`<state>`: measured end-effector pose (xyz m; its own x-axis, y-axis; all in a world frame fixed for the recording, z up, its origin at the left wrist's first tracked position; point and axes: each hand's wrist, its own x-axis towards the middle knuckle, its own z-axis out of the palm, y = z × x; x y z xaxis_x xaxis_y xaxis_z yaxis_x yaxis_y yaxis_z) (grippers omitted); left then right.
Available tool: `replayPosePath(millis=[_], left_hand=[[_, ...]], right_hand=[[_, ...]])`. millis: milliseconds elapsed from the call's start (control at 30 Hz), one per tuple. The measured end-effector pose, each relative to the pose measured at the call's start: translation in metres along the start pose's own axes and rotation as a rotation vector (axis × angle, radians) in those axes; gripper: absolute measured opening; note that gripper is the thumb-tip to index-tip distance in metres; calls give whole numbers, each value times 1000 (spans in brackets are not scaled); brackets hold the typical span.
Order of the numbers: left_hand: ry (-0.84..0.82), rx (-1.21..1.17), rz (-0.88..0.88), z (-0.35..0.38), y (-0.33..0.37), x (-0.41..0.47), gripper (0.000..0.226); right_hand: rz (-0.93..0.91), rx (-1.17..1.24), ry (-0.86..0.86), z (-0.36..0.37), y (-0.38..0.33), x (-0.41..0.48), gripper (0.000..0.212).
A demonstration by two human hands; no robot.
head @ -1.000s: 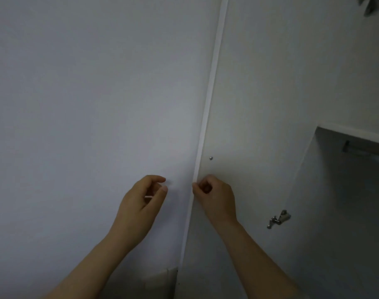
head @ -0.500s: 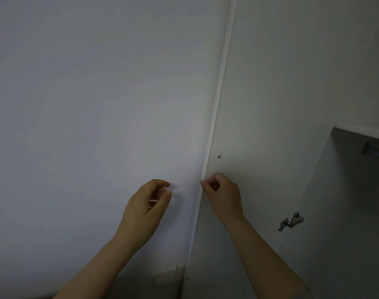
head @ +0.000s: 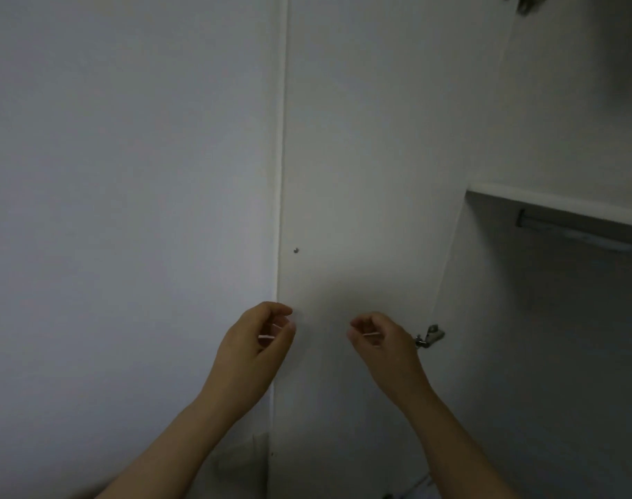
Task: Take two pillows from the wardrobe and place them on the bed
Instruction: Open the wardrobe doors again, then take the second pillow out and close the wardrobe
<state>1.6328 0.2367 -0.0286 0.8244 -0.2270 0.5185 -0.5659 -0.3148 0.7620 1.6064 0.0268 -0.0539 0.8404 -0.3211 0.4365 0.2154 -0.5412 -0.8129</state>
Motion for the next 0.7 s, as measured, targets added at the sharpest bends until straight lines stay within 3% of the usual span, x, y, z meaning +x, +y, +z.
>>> replayPosePath(millis=[400,700], left_hand=[[-268,-126,68,136,59,-21,18],[-491,-312,105,226,71,2,15]], right_hand=[[163,-14,318,-141,59,-70,11],[266,-162,538,-198,86,-88,23]])
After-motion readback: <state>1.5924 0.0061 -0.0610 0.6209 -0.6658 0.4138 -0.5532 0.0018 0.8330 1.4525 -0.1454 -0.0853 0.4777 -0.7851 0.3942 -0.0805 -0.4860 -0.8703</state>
